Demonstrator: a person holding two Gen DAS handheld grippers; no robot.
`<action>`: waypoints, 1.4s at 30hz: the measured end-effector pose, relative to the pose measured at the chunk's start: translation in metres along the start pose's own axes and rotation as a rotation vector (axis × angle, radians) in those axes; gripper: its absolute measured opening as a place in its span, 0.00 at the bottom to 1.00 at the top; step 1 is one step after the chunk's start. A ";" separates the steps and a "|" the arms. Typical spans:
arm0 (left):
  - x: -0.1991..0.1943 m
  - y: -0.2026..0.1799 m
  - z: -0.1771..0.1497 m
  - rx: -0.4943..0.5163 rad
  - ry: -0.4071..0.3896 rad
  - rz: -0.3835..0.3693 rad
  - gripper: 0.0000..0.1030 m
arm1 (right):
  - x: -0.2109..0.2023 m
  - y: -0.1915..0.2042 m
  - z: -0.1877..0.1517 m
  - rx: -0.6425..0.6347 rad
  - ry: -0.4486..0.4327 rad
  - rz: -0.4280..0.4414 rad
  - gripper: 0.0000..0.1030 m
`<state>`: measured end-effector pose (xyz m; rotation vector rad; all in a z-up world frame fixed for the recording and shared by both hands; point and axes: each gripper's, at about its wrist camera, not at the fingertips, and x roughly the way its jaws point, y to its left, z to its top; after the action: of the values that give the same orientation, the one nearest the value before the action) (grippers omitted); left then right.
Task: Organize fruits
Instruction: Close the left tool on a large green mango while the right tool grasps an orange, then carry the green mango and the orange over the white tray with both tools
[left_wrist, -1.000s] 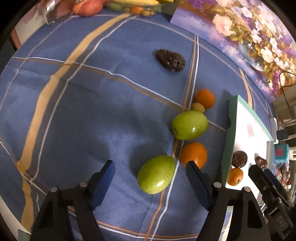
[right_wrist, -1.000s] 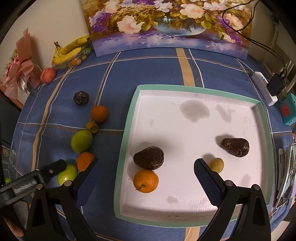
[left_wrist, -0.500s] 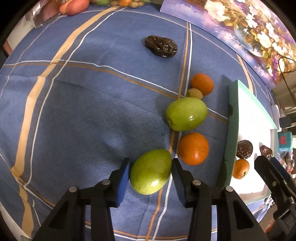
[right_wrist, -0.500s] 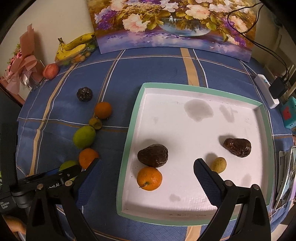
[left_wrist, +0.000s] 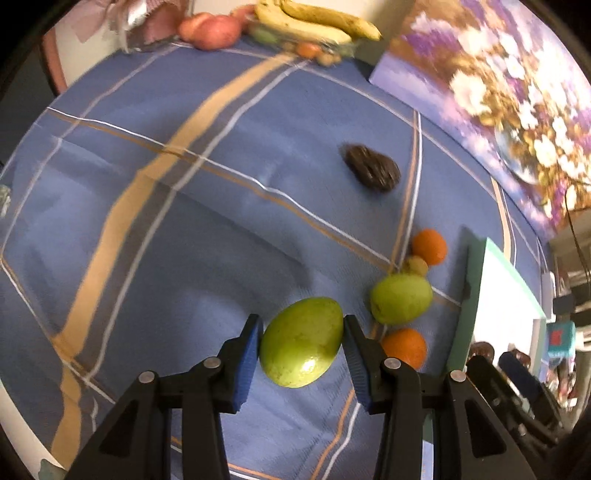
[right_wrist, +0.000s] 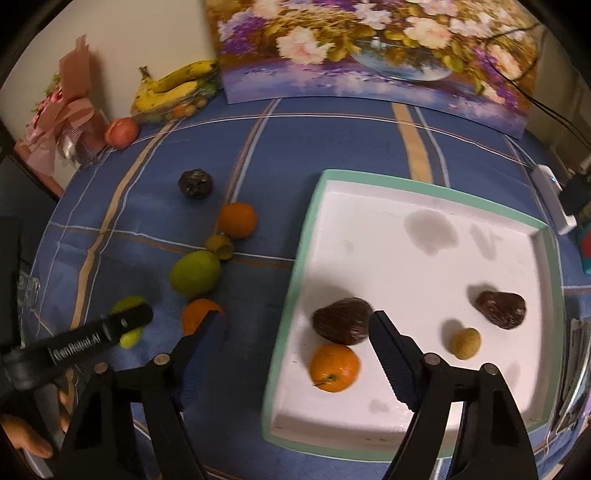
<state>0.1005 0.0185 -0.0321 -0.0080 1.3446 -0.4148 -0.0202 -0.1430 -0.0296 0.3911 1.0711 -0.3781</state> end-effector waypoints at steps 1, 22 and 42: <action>-0.001 0.005 0.004 -0.003 -0.006 0.001 0.45 | 0.002 0.005 0.001 -0.010 -0.001 0.017 0.75; 0.005 0.021 0.023 -0.041 -0.010 -0.001 0.45 | 0.054 0.061 0.003 -0.145 0.097 0.074 0.46; -0.011 0.002 0.030 -0.017 -0.070 -0.040 0.45 | 0.035 0.060 0.009 -0.144 0.038 0.077 0.39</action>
<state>0.1273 0.0167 -0.0150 -0.0632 1.2808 -0.4334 0.0300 -0.0989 -0.0499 0.3109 1.1099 -0.2236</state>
